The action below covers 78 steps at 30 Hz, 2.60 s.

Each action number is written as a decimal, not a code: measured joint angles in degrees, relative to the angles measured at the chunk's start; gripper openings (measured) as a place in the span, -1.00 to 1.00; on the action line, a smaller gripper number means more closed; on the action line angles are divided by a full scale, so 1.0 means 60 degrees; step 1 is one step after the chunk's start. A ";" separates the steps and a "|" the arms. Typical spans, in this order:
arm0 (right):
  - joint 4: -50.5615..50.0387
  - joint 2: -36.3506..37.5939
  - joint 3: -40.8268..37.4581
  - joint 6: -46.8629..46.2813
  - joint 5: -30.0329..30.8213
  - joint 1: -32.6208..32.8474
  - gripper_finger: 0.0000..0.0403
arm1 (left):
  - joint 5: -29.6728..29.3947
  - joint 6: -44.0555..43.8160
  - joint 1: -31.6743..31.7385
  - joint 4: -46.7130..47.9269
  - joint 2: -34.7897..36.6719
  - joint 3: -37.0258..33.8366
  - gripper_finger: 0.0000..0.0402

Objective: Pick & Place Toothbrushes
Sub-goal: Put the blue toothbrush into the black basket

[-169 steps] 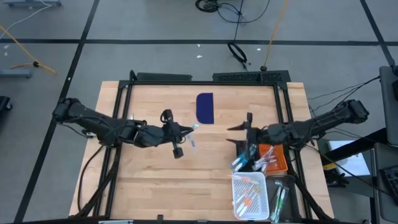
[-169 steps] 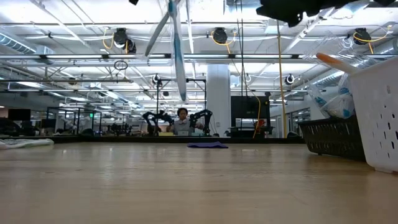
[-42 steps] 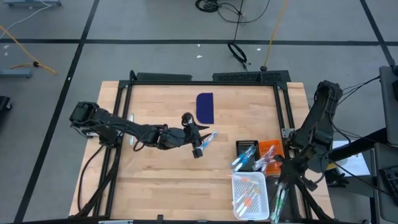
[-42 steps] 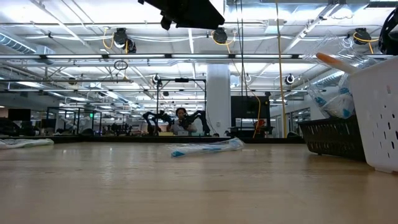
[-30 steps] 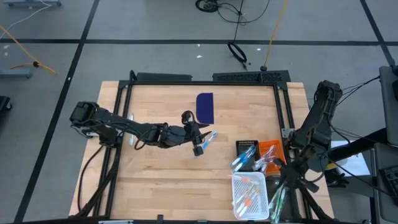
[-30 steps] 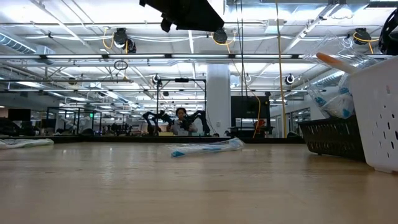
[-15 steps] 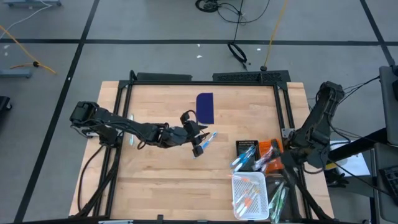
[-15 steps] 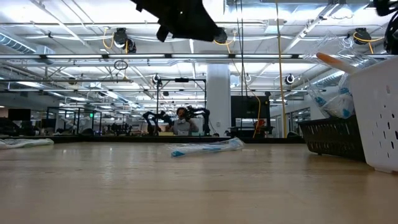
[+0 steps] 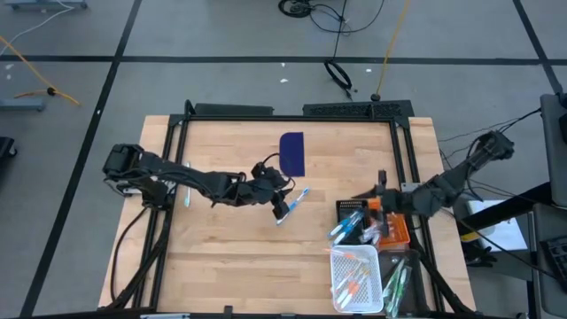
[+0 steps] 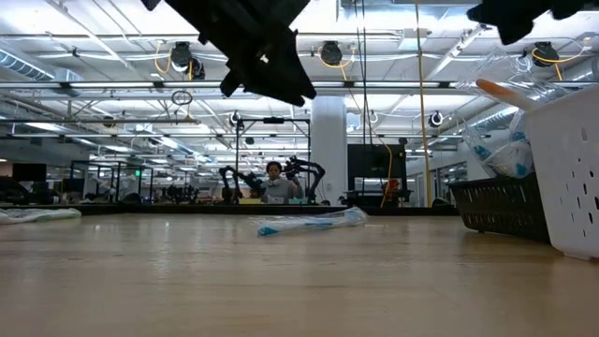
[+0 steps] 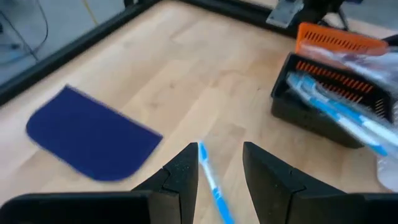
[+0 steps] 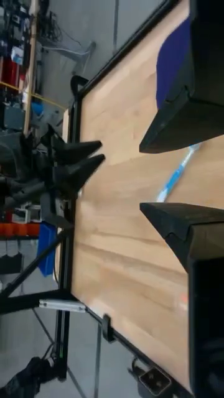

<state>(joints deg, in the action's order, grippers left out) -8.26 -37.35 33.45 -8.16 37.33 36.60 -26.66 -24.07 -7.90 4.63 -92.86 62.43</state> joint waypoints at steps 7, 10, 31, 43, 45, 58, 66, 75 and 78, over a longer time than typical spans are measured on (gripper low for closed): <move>0.0342 -0.0112 0.0004 0.0435 -0.1460 -0.1797 -0.36 | 0.0689 -0.0426 0.0288 -0.0154 -0.0668 0.0026 -0.37; 0.0636 -0.0264 0.0007 0.0714 -0.1922 -0.2416 -0.36 | 0.0785 -0.0701 0.0403 0.0069 -0.0907 -0.0015 -0.37; 0.1589 -0.1838 0.0027 0.1118 -0.3270 -0.4657 -0.36 | 0.1507 -0.2183 0.0682 0.0377 -0.2641 -0.0023 -0.37; 0.1836 -0.2396 0.0022 0.1241 -0.3266 -0.4743 -0.36 | 0.2426 -0.2762 0.0641 -0.0407 -0.3282 0.0006 -0.37; 0.1629 -0.2369 -0.0006 0.1248 -0.3268 -0.4743 -0.36 | 0.2444 -0.2839 0.0616 -0.0595 -0.3362 0.0014 -0.37; 0.1700 -0.2462 0.0004 0.1230 -0.3260 -0.4739 -0.36 | 0.2191 -0.3262 0.0425 0.0076 -0.3396 0.0022 -0.37; 0.1696 -0.2462 0.0004 0.1230 -0.3266 -0.4739 -0.36 | 0.2517 -0.3521 0.0722 0.0207 -0.3328 0.0020 -0.78; 0.1625 -0.2462 0.0004 0.1227 -0.3270 -0.4739 -0.36 | 0.2035 -0.3079 0.0676 0.0536 -0.2572 -0.0033 -0.98; 0.1598 -0.2462 0.0004 0.1227 -0.3266 -0.4737 -0.36 | 0.1641 -0.2734 0.0633 0.0574 -0.2081 -0.0015 -0.98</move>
<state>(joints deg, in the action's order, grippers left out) 1.32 -52.12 33.47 -0.80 17.74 8.17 -16.81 -40.47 -4.11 8.07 -105.34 62.35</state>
